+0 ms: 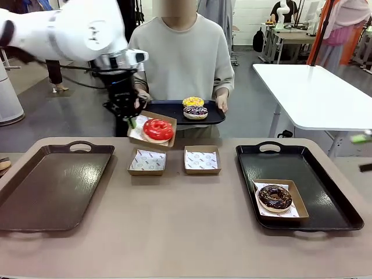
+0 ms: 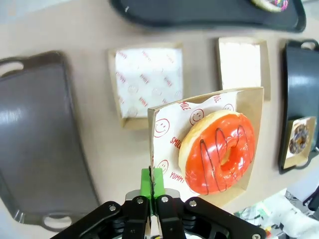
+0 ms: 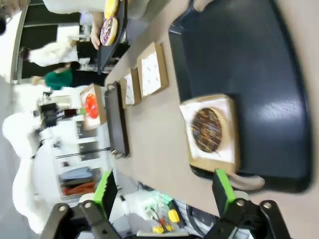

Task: Individually package the donuts and arrange them on the tray.
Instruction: Place the picked Paper togo box on the Handle tray while simultaneously picking up another Paper togo box from the table with the other hand.

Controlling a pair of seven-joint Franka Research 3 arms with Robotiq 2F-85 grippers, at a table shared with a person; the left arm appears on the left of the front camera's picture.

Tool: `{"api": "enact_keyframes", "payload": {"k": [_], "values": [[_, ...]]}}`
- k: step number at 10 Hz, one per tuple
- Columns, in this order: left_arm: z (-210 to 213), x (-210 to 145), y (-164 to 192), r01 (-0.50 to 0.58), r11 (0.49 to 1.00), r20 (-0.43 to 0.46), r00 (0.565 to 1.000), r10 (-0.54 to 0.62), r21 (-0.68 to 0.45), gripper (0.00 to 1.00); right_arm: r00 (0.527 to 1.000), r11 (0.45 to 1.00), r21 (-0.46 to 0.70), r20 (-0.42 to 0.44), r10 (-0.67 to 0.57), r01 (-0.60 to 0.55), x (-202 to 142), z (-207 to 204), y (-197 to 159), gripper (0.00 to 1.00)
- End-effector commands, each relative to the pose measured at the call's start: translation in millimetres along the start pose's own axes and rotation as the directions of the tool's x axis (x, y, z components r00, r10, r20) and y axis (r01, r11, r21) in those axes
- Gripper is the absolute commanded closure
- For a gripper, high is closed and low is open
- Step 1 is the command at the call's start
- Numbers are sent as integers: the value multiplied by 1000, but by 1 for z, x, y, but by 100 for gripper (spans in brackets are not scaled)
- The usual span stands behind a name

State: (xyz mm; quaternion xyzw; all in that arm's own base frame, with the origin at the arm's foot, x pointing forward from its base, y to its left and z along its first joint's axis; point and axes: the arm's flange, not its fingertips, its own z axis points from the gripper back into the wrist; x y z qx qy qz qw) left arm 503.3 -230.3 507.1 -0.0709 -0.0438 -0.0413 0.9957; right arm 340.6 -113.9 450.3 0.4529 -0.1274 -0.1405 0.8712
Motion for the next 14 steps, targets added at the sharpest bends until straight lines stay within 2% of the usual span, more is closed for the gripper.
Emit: {"api": "enact_keyframes", "payload": {"k": [1, 3, 6, 8, 10, 12, 13, 14], "values": [[-3, -50, 41, 22, 999, 13, 1000, -21, -48, 99, 1000, 996, -94, 25, -5, 8, 20, -52, 58, 0], [-3, -81, 77, 3, 996, 0, 1000, -3, -93, 99, 999, 981, -188, 15, 43, -39, 20, -120, 115, 0], [-5, -115, 117, -68, 995, -36, 997, 65, -74, 99, 990, 919, -370, -33, 134, -136, 5, -202, 159, 0], [-2, -125, 135, -81, 995, -44, 996, 78, -59, 99, 984, 878, -446, -39, 176, -174, -2, -236, 165, 0], [-1, -128, 148, -77, 997, -63, 995, 76, -11, 99, 979, 858, -475, -55, 194, -197, -8, -259, 166, 0], [0, -127, 154, -106, 994, -65, 992, 106, -3, 99, 980, 861, -469, -80, 182, -198, -13, -267, 168, 0], [-4, -126, 145, -107, 994, -62, 992, 105, -24, 99, 980, 894, -405, -123, 157, -194, -18, -260, 167, 0], [-4, -126, 145, -107, 994, -62, 992, 105, -24, 99, 976, 857, -467, -89, 200, -218, -17, -264, 159, 0]]}}
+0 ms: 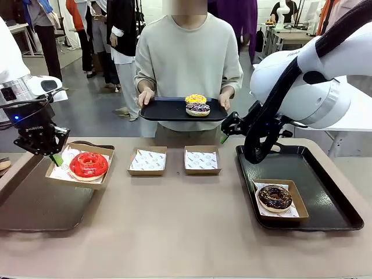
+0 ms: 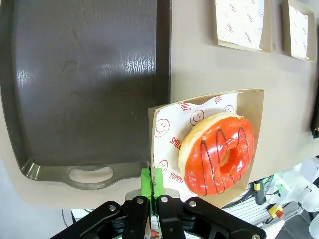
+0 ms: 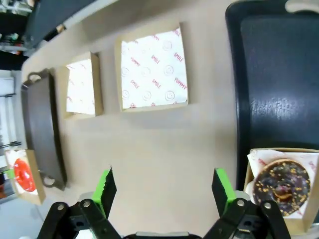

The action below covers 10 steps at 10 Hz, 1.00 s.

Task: Individually package the donuts and arrange them on the tray.
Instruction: Place the picked Paper togo box on the Handle tray while simultaneously picking up another Paper togo box from the table with the other hand.

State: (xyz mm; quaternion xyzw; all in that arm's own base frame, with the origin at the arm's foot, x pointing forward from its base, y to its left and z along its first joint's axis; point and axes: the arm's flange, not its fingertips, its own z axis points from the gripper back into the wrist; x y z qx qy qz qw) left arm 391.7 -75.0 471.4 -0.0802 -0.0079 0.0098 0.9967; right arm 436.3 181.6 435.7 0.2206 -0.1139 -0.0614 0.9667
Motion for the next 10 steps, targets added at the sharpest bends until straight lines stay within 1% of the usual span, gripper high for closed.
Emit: {"api": "enact_keyframes", "payload": {"k": [1, 6, 7, 8, 9, 10], "values": [[0, 0, -3, 2, 1000, 2, 1000, -2, -10, 99, 1000, 1000, -16, 16, 1, -1, 1, -2, -4, 0], [0, 0, -3, 2, 1000, 2, 1000, -2, -10, 99, 1000, 1000, -16, 16, 1, -1, 1, -2, -4, 0], [0, 0, -1, 2, 1000, 0, 1000, -2, 1, 99, 1000, 1000, -1, 4, -4, 4, 3, 2, -4, 0], [-4, 0, 7, 27, 999, -11, 1000, -26, 30, 99, 999, 997, -62, 5, 41, -40, 9, -5, 7, 0], [-6, -6, 18, 40, 998, -15, 999, -39, 39, 99, 998, 992, -109, -1, 61, -61, 19, -11, 19, 0], [-8, -12, 31, 39, 999, -11, 999, -39, 28, 99, 999, 987, -151, -3, 48, -47, 34, -20, 33, 0]]}}
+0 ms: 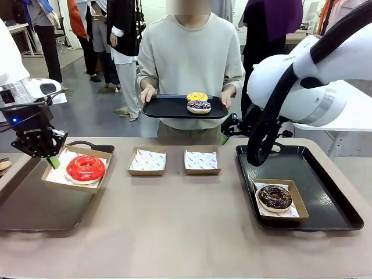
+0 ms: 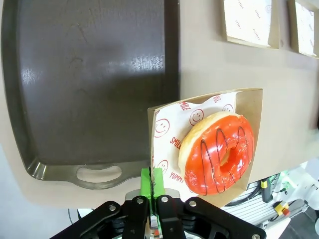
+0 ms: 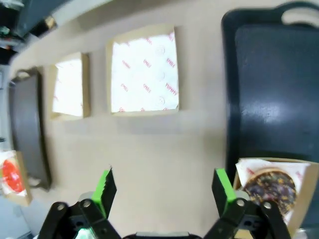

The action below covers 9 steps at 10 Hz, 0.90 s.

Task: Individually package the donuts and arrange them on the tray.
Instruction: Place the picked Paper togo box on the Handle tray while simultaneously picking up another Paper togo box from the table with the other hand.

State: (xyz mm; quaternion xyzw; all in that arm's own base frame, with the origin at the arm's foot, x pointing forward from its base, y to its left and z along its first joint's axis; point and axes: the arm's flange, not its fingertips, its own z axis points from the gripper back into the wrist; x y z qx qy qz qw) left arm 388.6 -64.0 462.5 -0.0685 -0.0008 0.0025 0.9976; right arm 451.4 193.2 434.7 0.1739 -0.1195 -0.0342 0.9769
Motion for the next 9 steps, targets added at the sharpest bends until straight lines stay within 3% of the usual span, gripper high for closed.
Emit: {"api": "enact_keyframes", "payload": {"k": [1, 6, 9], "values": [[-6, -14, 31, 26, 1000, 7, 1000, -26, 8, 99, 1000, 994, -104, -11, -27, 26, 40, -19, 35, 0], [-32, -36, 69, -1, 994, 45, 999, -4, 107, 99, 999, 959, -282, -32, -21, 11, 111, -82, 95, 0], [-36, -38, 76, -33, 996, 61, 998, 28, 82, 99, 997, 944, -329, -60, -42, 20, 127, -87, 88, 0]]}}
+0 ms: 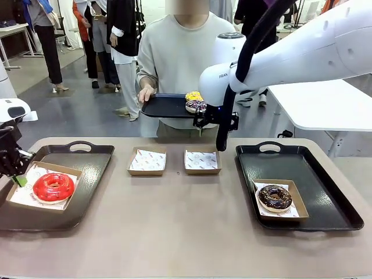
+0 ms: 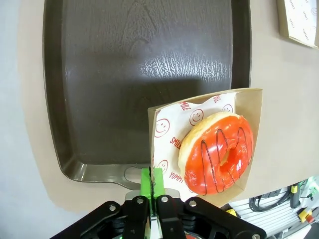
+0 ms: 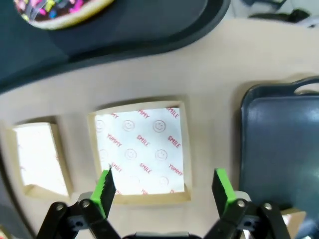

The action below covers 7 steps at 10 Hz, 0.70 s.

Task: Individually package the donuts and arrange them on the tray.
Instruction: Place the picked Paper togo box on the Handle tray while simultaneously picking up another Paper togo box from the table with the other hand.

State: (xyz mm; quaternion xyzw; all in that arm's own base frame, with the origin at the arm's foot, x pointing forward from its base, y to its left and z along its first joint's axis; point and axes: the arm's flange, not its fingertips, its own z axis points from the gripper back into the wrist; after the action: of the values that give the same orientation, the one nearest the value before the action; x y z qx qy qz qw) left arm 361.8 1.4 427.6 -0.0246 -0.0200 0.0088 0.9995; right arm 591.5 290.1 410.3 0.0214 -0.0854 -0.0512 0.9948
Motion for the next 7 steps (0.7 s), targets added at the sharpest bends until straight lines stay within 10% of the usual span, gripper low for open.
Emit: {"api": "enact_keyframes", "payload": {"k": [1, 7], "values": [[-12, -10, 7, -17, 1000, 8, 1000, 17, -14, 99, 999, 999, -26, -25, -32, 32, 6, -1, -10, 0], [0, 0, 0, 0, 1000, 0, 1000, 0, 0, 99, 999, 999, -24, -29, -40, 39, 10, -6, -21, 0]]}}
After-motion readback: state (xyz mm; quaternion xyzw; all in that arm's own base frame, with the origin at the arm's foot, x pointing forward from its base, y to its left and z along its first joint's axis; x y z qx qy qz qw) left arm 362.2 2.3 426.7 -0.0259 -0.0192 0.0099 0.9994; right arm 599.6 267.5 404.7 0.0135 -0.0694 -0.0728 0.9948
